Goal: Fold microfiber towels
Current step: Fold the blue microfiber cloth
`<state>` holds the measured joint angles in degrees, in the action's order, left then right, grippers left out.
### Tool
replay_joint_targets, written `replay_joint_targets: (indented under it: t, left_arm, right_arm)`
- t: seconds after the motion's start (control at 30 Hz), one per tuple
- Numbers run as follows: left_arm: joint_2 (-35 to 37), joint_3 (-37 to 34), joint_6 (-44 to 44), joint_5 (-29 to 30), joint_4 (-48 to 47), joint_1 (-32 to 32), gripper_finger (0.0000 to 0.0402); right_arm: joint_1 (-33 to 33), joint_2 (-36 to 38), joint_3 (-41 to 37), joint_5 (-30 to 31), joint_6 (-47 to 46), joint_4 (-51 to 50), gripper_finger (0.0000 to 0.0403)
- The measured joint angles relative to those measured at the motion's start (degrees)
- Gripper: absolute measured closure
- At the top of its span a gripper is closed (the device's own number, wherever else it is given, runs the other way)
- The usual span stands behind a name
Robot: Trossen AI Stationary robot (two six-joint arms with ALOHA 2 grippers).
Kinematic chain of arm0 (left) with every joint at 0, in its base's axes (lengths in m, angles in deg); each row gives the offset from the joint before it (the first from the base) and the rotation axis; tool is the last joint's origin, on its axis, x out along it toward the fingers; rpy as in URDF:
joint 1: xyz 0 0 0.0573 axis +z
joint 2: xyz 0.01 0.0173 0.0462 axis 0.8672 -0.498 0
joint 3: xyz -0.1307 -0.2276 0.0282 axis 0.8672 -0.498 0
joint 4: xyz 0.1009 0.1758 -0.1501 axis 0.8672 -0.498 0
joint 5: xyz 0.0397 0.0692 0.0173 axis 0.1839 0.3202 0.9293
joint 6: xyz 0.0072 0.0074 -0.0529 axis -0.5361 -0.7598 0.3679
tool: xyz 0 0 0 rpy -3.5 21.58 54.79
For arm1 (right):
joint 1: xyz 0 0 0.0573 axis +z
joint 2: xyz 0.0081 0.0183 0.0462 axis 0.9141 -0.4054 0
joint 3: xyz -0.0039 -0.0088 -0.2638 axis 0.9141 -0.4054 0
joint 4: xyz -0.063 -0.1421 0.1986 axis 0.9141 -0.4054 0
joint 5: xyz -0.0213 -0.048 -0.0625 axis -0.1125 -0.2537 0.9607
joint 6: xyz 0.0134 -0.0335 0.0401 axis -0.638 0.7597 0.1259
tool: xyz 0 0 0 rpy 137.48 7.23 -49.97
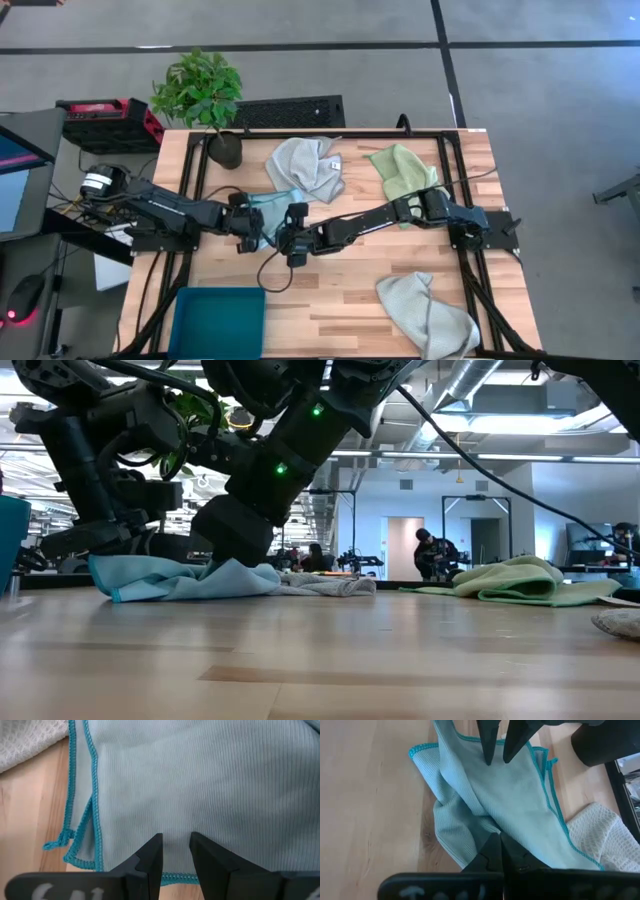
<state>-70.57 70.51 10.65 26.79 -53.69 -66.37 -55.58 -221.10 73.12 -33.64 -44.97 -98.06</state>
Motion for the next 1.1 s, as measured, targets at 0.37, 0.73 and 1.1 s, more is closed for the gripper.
replay_joint_targets:
  t: [0.37, 0.73, 1.1]
  left_arm:
    - [0.0, 0.0, -0.4, -1.0, -0.3, 0.8, 0.0304]
    - [0.0, 0.0, 0.1, -0.8, -0.6, 0.8, 0.0304]
    - [0.0, 0.0, -0.4, -1.1, -0.7, 0.9, 0.0304]
  right_arm:
    - [0.4, 0.0, 0.0, 0.0, 0.5, 0.0, 0.04]
    - [2.5, 0.0, 0.0, -1.6, 1.7, -2.8, 0.04]
    - [3.5, 0.0, 0.0, -0.8, 1.5, -4.0, 0.04]
